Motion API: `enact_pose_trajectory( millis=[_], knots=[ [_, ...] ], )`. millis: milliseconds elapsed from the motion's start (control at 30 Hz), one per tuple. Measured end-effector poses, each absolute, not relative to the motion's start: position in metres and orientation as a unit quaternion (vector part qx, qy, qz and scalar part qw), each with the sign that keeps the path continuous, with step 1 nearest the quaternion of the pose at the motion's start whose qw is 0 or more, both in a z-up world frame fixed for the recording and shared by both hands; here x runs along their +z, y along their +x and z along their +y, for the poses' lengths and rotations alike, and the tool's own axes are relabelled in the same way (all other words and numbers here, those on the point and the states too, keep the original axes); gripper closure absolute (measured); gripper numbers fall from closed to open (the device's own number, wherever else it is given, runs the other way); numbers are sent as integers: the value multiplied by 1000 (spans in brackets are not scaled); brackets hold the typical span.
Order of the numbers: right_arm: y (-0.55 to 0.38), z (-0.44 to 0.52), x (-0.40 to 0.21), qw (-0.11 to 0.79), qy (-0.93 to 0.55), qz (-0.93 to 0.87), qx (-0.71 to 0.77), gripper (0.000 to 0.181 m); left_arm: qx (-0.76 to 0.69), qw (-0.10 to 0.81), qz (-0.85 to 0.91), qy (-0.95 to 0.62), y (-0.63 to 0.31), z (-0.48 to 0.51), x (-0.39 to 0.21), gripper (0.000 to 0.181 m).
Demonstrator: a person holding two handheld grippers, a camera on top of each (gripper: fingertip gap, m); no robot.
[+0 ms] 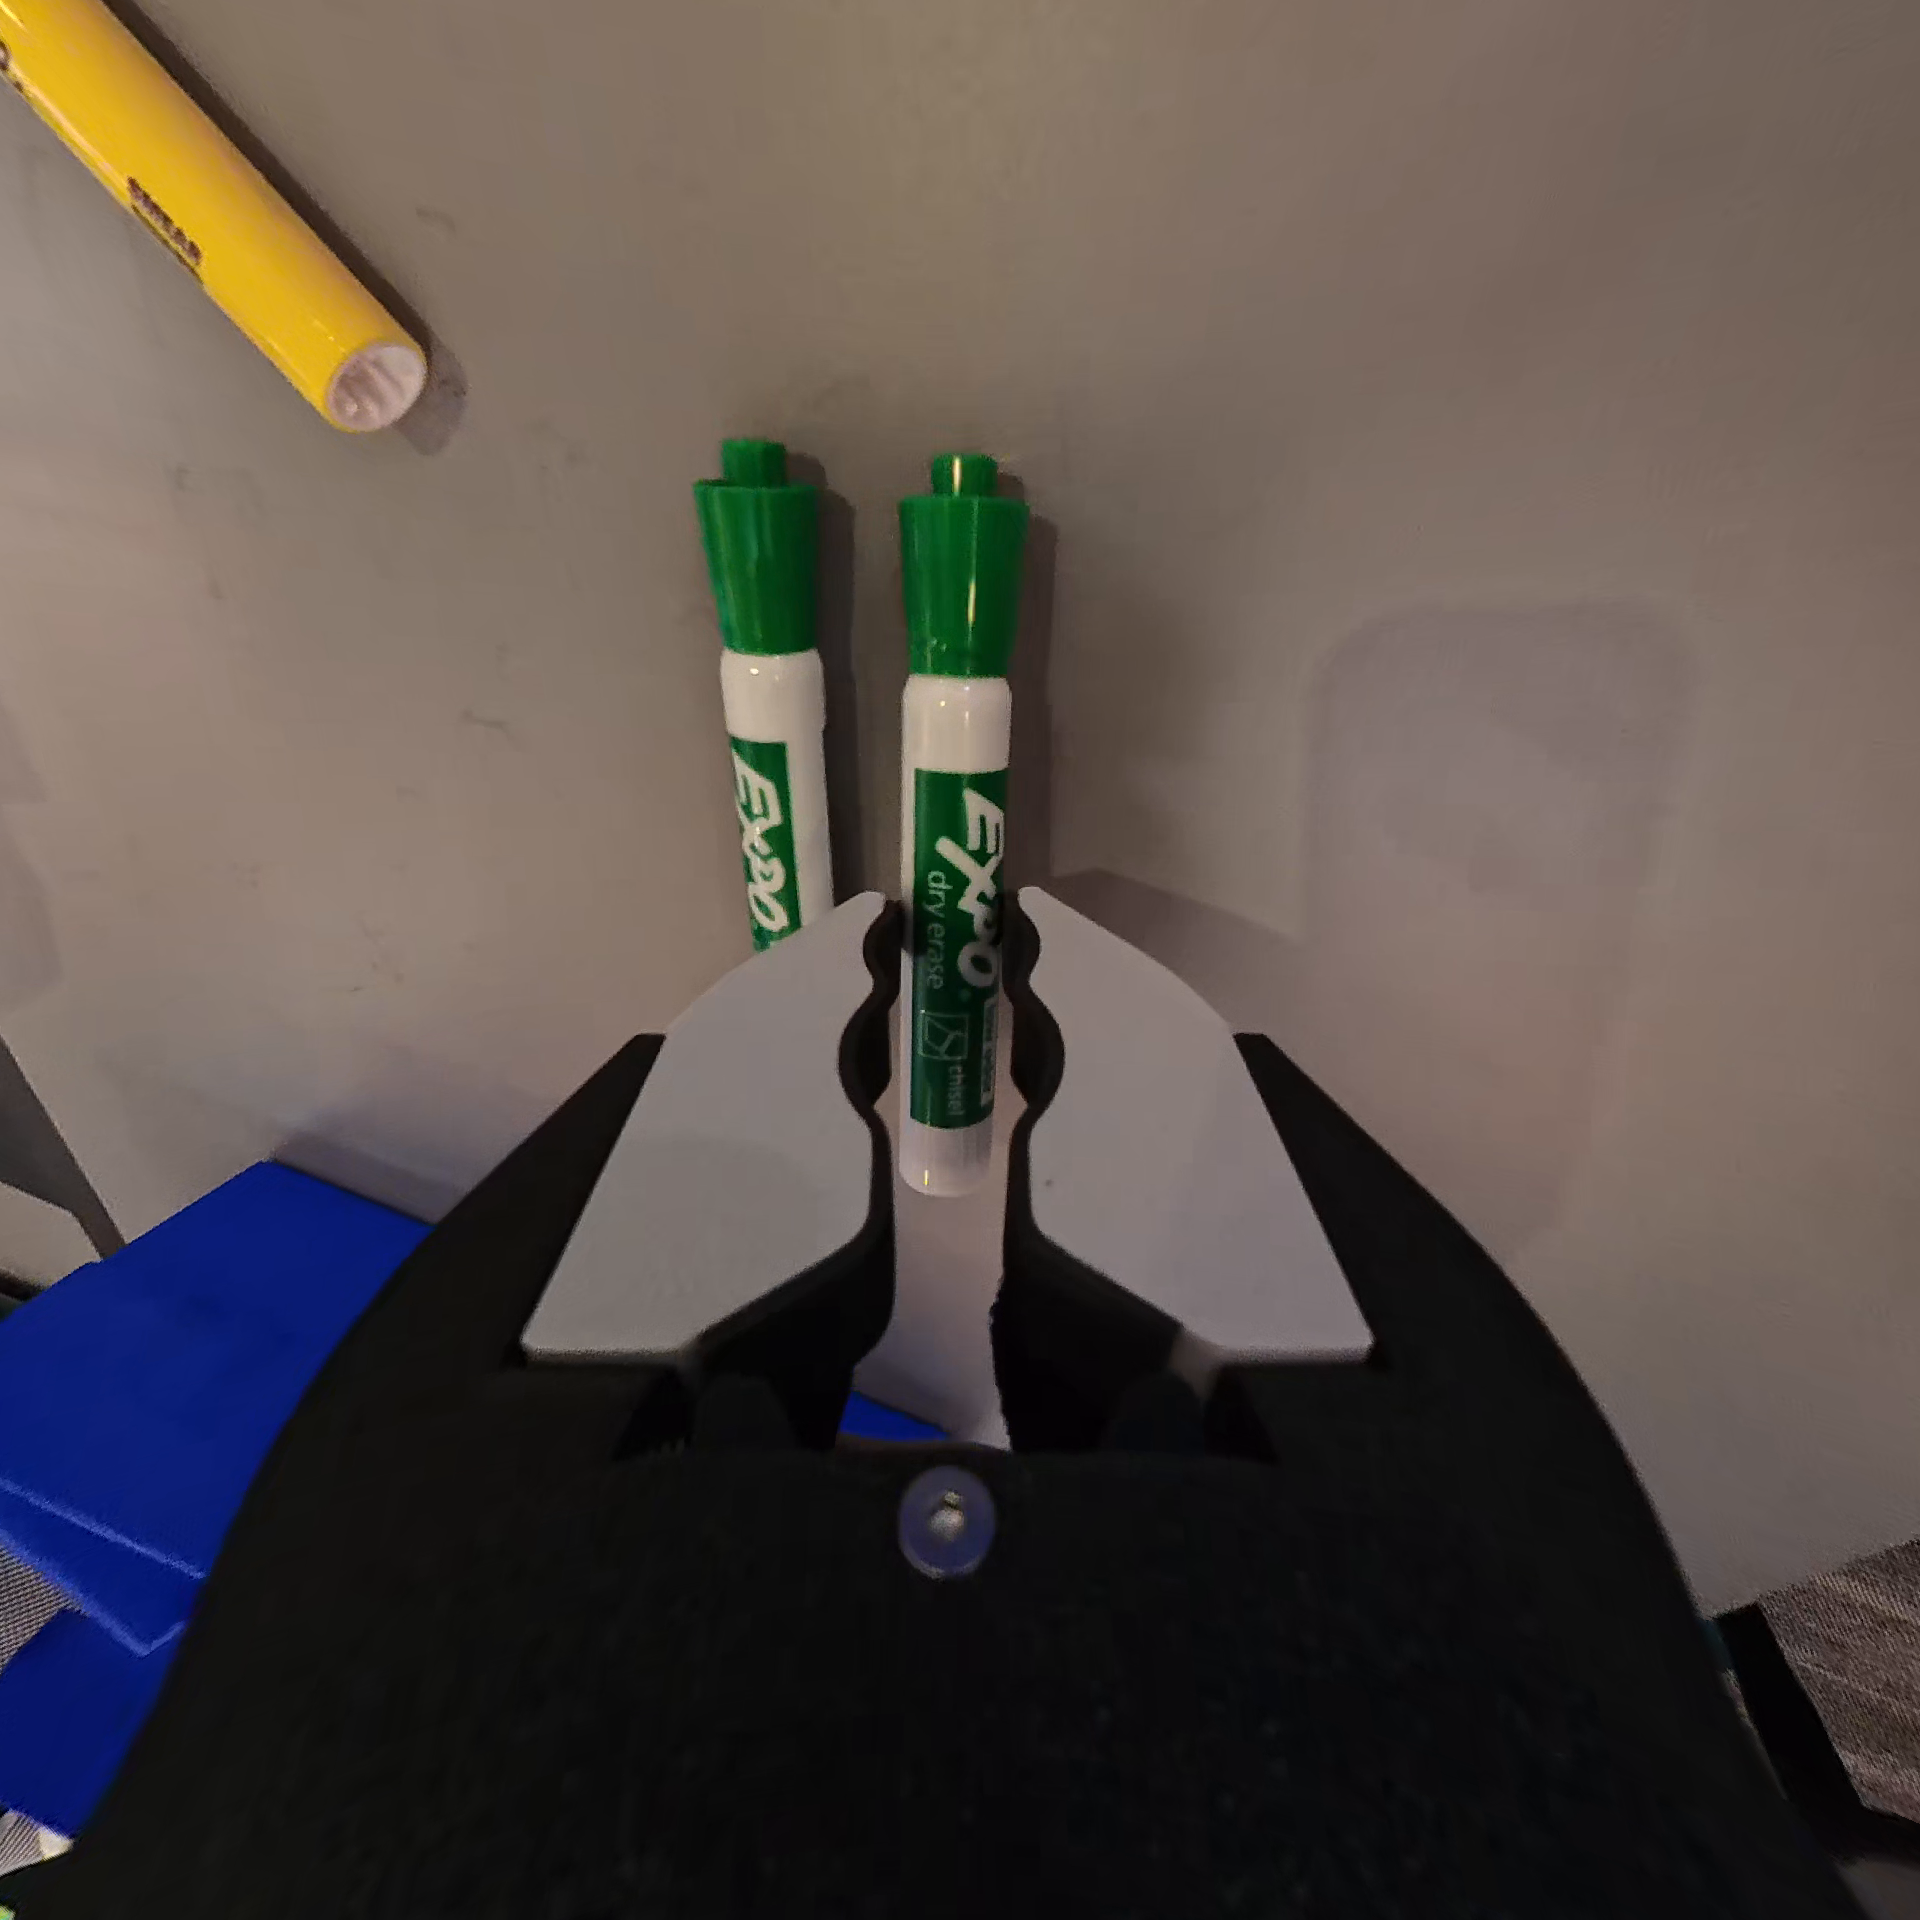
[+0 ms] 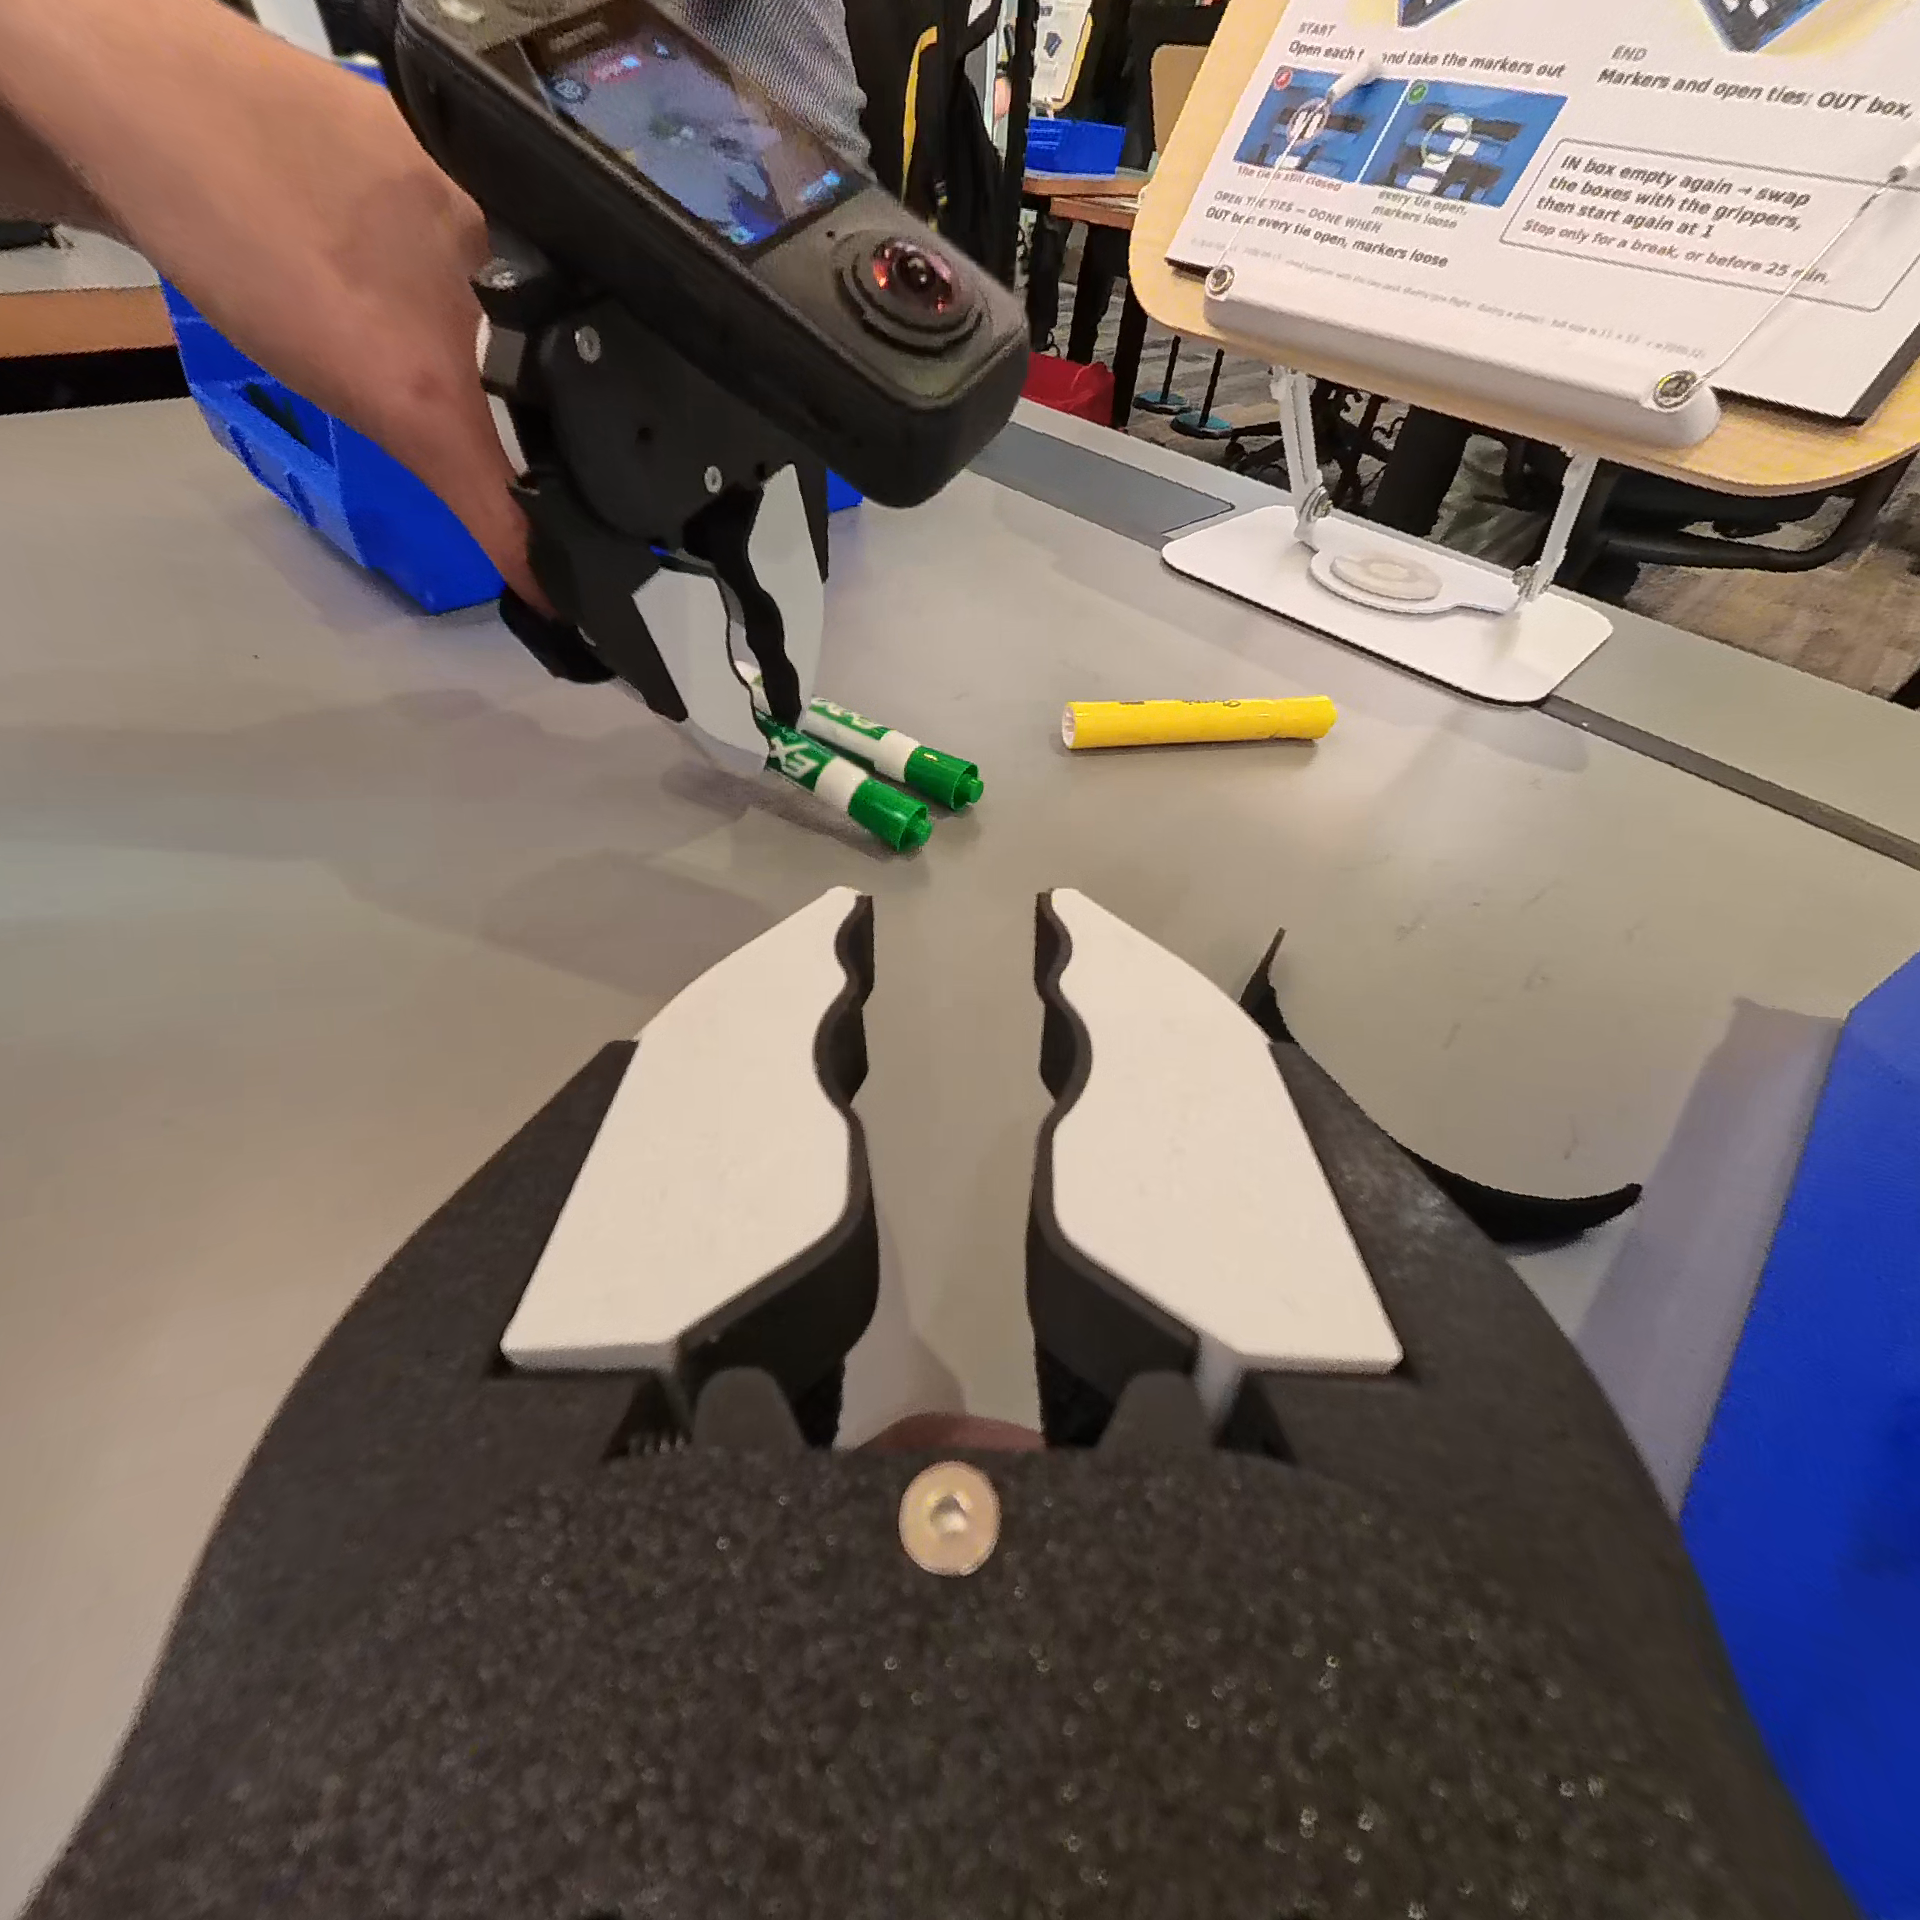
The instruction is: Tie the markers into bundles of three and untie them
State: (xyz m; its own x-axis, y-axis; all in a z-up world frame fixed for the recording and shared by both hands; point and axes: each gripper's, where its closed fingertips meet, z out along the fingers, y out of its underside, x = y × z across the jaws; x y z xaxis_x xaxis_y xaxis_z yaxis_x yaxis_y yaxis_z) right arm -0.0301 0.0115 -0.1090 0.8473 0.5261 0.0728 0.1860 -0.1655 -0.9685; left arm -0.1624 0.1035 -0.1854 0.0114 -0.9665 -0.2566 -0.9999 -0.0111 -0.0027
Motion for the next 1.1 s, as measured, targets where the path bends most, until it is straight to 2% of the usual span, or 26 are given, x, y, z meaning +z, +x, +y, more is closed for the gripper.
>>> enact_pose_trajectory(
  millis=[233,433,533,600,767,1100],
  knots=[
    [-31,12,-111,598,-751,-240,141,152,89,101,695,-706,-163,103,-187,163],
    [-33,12,-113,595,-753,-247,136,152,82,131,690,-707,-157,103,-178,156],
    [-34,12,-113,595,-753,-247,136,152,86,159,688,-703,-154,106,-171,150],
    [-34,12,-114,594,-753,-247,136,152,86,161,687,-703,-155,105,-171,139],
    [-36,12,-114,593,-753,-250,136,152,90,153,688,-704,-159,110,-176,132],
    [-35,12,-115,592,-754,-251,136,152,49,90,706,-701,-166,122,-193,131]
  ],
)
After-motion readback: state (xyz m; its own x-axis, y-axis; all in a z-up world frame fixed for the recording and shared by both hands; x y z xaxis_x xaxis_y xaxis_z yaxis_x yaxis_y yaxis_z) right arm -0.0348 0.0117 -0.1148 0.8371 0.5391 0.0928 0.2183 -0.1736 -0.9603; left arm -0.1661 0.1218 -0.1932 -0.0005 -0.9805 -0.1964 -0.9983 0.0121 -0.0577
